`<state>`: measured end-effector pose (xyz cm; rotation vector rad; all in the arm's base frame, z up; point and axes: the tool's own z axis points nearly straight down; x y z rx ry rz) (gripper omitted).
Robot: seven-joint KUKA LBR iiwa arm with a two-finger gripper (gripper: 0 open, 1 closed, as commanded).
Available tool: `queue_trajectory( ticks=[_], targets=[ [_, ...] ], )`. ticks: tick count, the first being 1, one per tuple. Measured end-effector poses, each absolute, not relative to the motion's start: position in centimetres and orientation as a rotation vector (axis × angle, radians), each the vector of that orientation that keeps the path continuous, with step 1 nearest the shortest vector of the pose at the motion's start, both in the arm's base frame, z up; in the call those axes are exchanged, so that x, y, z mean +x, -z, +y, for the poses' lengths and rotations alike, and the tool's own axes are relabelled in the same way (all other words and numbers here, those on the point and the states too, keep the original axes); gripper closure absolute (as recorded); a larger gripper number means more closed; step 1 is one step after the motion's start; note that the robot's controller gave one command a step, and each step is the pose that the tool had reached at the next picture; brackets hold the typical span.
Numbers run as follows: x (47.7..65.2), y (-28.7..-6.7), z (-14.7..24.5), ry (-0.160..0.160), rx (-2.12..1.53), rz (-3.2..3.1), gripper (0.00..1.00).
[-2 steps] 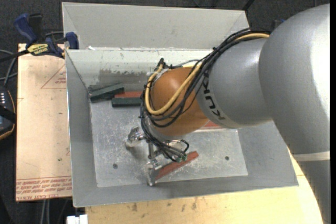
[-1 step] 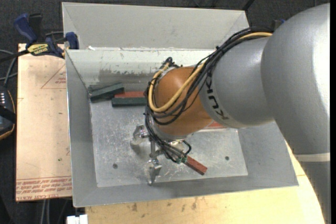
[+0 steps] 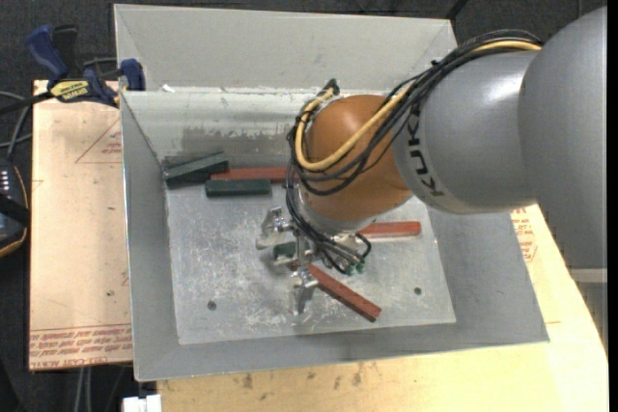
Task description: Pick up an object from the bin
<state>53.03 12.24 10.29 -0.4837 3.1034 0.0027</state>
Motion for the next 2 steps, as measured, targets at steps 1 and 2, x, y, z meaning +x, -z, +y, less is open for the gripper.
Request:
queue_trajectory(
  ticks=[1,2],
  targets=[
    [53.5,-9.5,10.9,-0.001,-0.663,3.067,0.0],
    [55.2,-7.9,3.6,-0.003,-0.691,3.04,1.0]
  ],
)
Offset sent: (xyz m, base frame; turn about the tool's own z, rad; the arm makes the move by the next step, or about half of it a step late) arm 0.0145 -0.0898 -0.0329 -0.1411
